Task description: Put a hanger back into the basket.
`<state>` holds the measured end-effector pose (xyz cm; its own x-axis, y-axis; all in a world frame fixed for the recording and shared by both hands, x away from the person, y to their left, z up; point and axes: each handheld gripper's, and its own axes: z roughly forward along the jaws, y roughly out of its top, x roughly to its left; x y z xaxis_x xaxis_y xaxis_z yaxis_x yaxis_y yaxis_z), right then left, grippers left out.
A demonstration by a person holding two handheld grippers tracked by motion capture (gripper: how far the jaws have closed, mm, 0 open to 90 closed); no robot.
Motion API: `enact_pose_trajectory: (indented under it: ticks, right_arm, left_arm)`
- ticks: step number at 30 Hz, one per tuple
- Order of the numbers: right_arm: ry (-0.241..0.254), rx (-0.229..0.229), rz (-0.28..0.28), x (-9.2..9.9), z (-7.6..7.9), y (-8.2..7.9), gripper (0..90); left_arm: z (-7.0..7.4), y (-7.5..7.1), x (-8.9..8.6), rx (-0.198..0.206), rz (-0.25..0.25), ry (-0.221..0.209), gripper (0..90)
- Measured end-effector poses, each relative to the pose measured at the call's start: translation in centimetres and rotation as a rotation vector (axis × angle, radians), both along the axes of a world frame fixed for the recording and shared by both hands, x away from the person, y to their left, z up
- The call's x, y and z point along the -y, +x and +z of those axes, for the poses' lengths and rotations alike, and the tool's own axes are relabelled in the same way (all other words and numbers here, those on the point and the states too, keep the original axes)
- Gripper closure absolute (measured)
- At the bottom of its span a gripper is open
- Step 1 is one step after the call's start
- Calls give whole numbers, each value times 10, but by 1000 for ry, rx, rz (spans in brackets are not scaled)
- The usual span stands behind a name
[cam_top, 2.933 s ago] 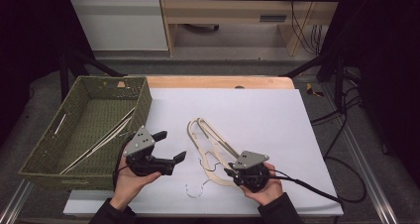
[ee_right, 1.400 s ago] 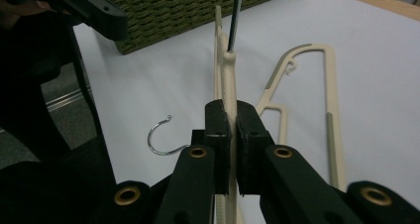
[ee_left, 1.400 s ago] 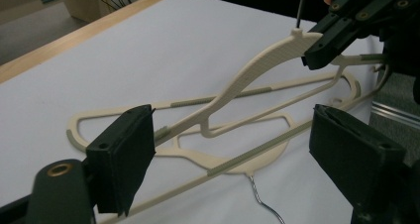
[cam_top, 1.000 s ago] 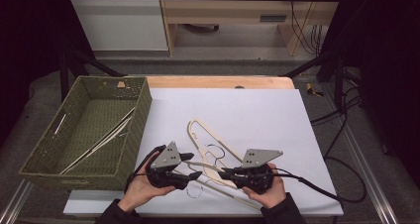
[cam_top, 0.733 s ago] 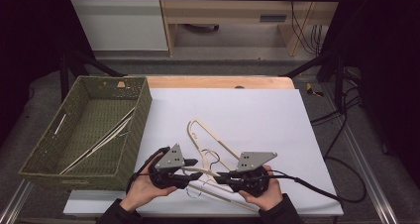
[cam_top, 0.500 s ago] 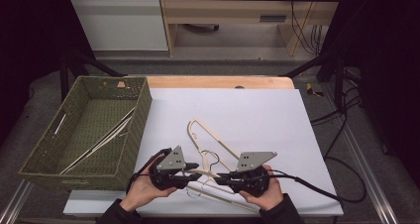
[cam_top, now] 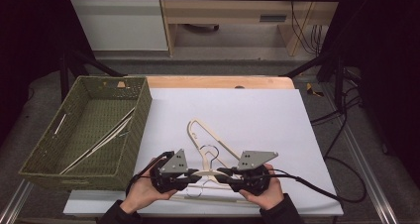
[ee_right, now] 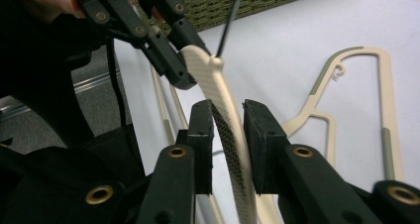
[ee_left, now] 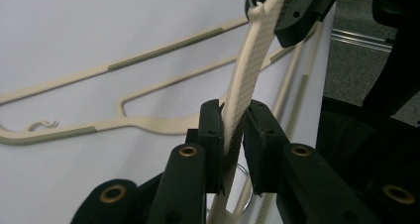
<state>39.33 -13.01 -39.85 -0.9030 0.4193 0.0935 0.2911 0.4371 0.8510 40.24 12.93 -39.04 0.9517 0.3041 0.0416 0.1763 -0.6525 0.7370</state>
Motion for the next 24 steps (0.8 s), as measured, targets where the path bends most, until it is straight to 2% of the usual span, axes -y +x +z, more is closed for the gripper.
enact_pose_trajectory:
  ticks: [6, 10, 12, 13, 17, 20, 22, 23, 24]
  right_arm:
    - [8, 21, -27, 2, 1, 0, 643]
    - [1, 34, -42, 2, 1, 1, 562]
    - [-7, 40, -52, 2, 1, 1, 554]
    - [-8, 44, -54, 2, 1, 0, 547]
    - [8, 55, -78, 5, 4, 0, 425]
    - [15, 68, -122, 10, 8, -1, 338]
    - [32, 67, -145, 14, 10, 0, 311]
    - [43, 65, -154, 17, 10, 1, 303]
    - [54, 63, -167, 20, 11, 2, 295]
  left_arm:
    - [1, -3, 3, -33, -24, -12, 831]
    - [1, -5, 6, -35, -38, -13, 859]
    - [1, -5, 6, -36, -32, -12, 862]
    - [1, -5, 6, -42, -27, -19, 862]
    - [2, -3, 2, -35, 17, -27, 863]
    - [3, 0, -3, -34, 55, -36, 863]
    - [4, 1, -5, -35, 80, -60, 864]
    - [5, 1, -7, -28, 81, -59, 864]
    - [7, 1, -8, -29, 92, -79, 863]
